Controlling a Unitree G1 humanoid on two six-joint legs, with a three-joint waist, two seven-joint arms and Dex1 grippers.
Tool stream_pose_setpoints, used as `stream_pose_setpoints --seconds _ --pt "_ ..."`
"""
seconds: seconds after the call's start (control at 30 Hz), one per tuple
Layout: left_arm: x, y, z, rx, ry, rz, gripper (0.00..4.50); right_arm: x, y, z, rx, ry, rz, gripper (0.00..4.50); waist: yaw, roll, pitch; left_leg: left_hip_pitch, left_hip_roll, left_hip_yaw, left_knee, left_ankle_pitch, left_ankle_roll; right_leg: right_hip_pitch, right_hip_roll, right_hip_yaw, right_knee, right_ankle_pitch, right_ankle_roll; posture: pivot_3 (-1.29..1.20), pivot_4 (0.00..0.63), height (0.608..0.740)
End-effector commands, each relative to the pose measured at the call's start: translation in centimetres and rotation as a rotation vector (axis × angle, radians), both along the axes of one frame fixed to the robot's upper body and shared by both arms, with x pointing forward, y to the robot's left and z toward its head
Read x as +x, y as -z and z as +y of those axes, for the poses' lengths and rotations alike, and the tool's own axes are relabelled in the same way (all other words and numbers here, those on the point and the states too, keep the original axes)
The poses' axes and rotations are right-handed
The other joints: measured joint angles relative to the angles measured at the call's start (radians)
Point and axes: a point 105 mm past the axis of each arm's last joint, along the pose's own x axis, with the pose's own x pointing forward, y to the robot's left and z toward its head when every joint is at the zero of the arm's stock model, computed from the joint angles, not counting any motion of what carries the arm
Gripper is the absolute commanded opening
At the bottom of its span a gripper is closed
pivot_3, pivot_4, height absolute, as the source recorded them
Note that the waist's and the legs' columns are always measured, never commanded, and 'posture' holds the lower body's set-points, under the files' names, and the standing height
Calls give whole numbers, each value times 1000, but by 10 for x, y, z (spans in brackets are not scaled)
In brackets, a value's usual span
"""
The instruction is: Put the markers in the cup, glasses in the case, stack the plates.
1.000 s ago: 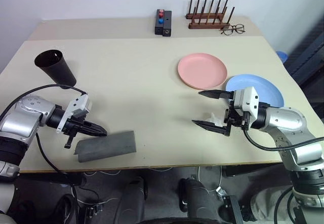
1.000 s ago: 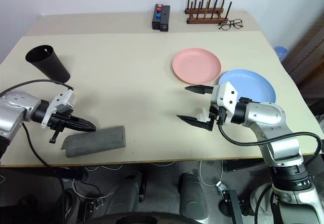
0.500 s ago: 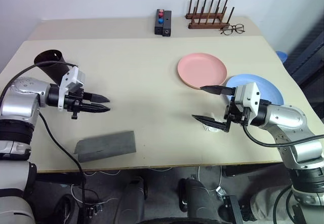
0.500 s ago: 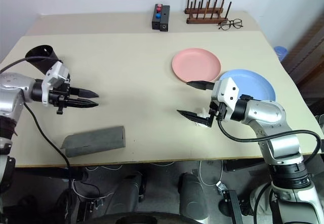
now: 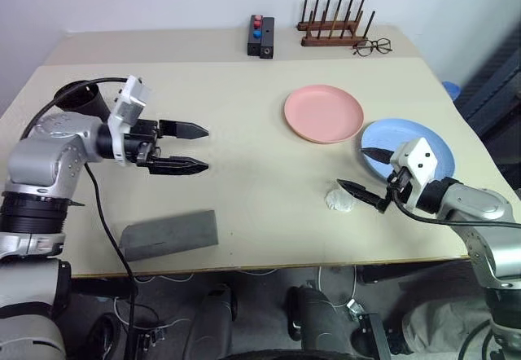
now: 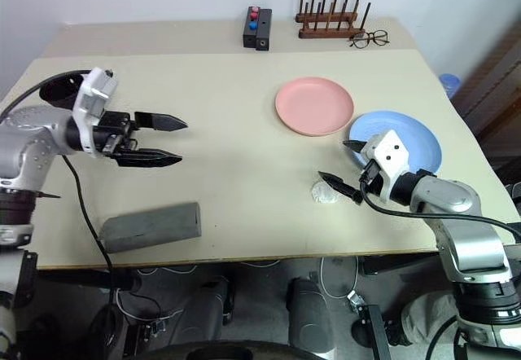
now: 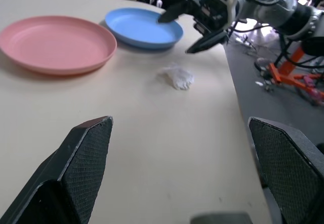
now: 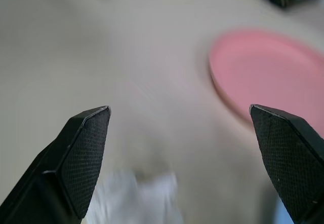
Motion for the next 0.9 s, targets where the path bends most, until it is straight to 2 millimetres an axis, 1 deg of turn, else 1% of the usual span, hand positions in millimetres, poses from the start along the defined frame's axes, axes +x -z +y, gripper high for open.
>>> stream_pose_setpoints --seconds 0.03,0.17,0.3,0.37,0.47,0.5,0.6,0.7,0.73,0.77,0.83,0.9 --pt "-2 -15 -3 -33 -5 -89 4446 7 -32 -9 -15 74 -101 4500 2 0 0 0 0 0 0 0 0 0 0 0 0 0 0 0 150 740" --pt "-11 -12 -2 -36 15 -88 4446 10 -18 -35 -85 191 13 4500 5 0 0 -1 0 0 0 0 0 0 0 0 -1 0 0 0 150 740" --pt "-17 -7 -1 -43 8 -77 4446 9 10 -60 -247 243 105 4500 10 0 0 -1 0 0 0 0 0 0 0 0 -2 0 0 0 150 740" --pt "-18 -6 -2 -46 5 -76 4446 13 19 -68 -273 273 138 4500 7 0 0 -1 0 1 0 0 0 1 0 0 -3 0 -1 0 150 740" --pt "-21 -4 -2 -35 4 -81 4446 18 39 -83 -295 329 208 4500 4 0 0 -1 0 1 1 0 0 1 0 0 -3 0 -1 0 150 740" --pt "-21 -4 -2 -32 3 -83 4446 19 41 -85 -302 338 215 4500 3 0 0 -1 0 1 1 0 0 1 0 0 -3 1 -1 0 150 740" --pt "-21 -6 3 -32 -21 -89 4500 25 44 -91 -279 369 241 3684 1 0 0 0 0 1 0 0 0 1 0 0 -3 1 -1 0 150 740" --pt "-20 -6 5 -30 -36 -97 4500 29 42 -91 -275 371 244 2144 5 0 0 0 0 1 0 0 0 1 0 0 -3 1 -1 0 150 740" --pt "-20 -6 5 -31 -38 -97 4500 30 40 -90 -260 367 245 1740 5 0 0 0 0 1 1 0 0 1 0 0 -3 1 -1 0 150 740" --pt "-20 -5 4 -32 -39 -97 4500 30 39 -88 -254 358 247 1111 6 0 0 -1 0 1 1 0 0 1 0 0 -4 1 -1 0 150 740" --pt "-20 -5 4 -33 -41 -98 4500 32 34 -85 -253 347 234 120 6 0 0 -1 0 1 1 0 0 2 0 0 -4 1 -1 0 150 740" --pt "-19 -5 4 -34 -47 -104 4500 38 24 -86 -250 356 192 49 5 0 -1 0 0 1 1 0 0 2 0 0 -4 1 -1 0 150 740"
